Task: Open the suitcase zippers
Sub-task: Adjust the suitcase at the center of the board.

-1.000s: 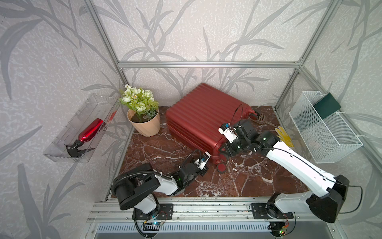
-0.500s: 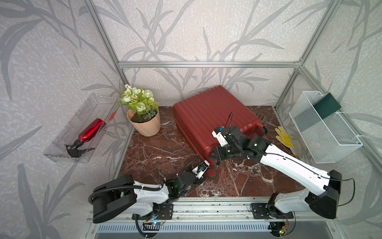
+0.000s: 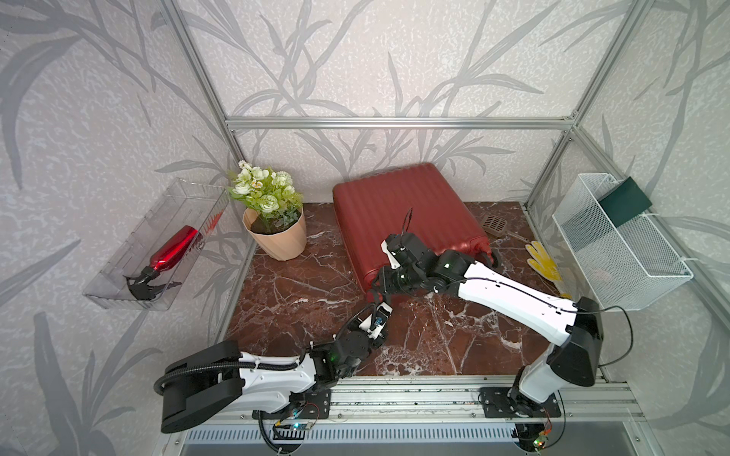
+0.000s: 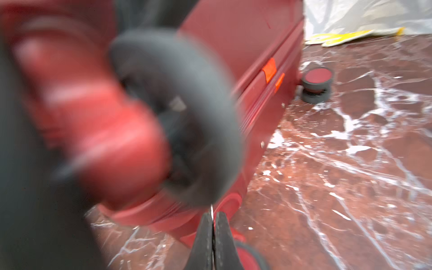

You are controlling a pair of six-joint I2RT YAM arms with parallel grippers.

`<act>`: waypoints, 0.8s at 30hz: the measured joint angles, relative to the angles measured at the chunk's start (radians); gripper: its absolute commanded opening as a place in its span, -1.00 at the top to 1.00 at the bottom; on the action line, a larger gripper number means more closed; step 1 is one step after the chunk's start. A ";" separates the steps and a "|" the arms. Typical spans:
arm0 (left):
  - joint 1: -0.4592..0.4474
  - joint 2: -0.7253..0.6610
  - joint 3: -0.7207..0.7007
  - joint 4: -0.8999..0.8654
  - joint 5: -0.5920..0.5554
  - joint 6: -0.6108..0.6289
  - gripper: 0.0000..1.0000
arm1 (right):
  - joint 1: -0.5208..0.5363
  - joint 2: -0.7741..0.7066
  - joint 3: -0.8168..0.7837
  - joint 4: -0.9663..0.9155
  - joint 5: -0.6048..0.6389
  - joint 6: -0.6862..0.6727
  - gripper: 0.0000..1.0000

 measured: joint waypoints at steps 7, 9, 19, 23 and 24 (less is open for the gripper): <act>-0.001 0.015 0.000 0.046 -0.012 0.006 1.00 | 0.005 -0.034 -0.054 0.043 0.022 -0.008 -0.32; -0.001 0.014 0.000 0.052 -0.010 0.006 1.00 | -0.017 -0.086 -0.063 0.016 0.026 -0.052 -0.33; 0.004 -0.011 0.000 0.055 0.016 0.005 1.00 | -0.429 -0.434 -0.091 -0.183 0.267 -0.456 -0.58; 0.005 -0.006 0.000 0.060 0.022 0.003 1.00 | -0.629 -0.402 -0.159 -0.186 0.287 -0.558 -0.64; 0.006 -0.004 0.000 0.061 0.023 0.003 1.00 | -0.663 -0.383 -0.176 -0.185 0.271 -0.576 -0.67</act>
